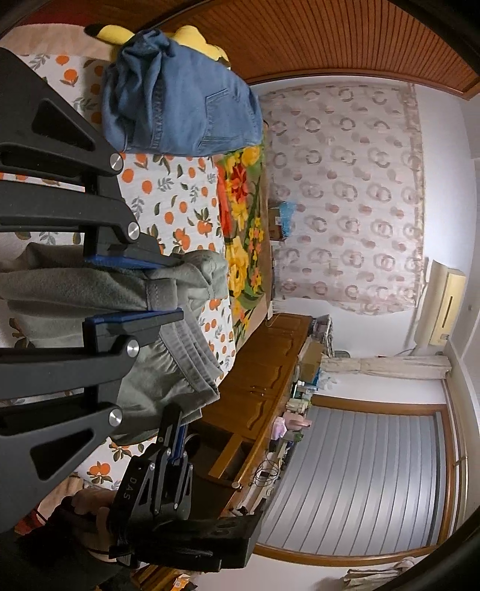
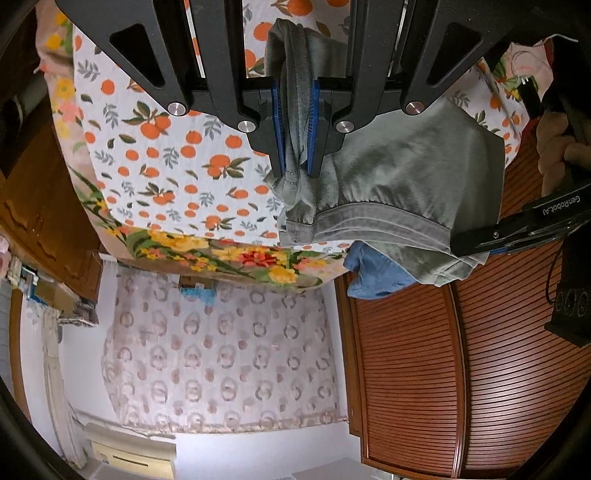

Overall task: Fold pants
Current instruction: 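Lift the folded pants off the sheet with both grippers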

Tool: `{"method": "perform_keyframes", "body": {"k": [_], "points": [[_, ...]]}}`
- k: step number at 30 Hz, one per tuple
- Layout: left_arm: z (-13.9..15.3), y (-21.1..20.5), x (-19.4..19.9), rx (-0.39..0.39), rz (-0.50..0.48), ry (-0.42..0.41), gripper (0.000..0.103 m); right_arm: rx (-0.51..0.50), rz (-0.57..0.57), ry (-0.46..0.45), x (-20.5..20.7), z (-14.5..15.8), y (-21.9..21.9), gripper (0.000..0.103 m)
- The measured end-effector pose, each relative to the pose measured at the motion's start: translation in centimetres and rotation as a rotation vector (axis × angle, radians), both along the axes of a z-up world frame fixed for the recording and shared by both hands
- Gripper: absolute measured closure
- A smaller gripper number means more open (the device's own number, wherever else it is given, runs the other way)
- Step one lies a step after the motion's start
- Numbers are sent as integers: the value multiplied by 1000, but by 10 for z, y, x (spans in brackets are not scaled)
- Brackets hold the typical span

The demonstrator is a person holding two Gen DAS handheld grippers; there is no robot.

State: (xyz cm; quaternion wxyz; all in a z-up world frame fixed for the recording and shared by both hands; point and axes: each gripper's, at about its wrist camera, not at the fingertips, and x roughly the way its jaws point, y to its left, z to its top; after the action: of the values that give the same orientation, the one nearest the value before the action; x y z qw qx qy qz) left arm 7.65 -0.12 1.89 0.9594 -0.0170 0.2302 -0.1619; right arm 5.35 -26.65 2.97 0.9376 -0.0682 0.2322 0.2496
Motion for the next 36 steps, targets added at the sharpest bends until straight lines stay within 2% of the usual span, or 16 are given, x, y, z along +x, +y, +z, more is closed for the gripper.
{"method": "perform_keyframes", "body": {"k": [7,16,36], "points": [[3,6,7,2,12,-2,83,0,17,-16,8,6,4,92],[0,19,25,-5,59,13,83,-20,68,-28,43,12,27,92],[31,75,71,-21,206,-7,83,-43,179,-50,163,50,86,92]]}}
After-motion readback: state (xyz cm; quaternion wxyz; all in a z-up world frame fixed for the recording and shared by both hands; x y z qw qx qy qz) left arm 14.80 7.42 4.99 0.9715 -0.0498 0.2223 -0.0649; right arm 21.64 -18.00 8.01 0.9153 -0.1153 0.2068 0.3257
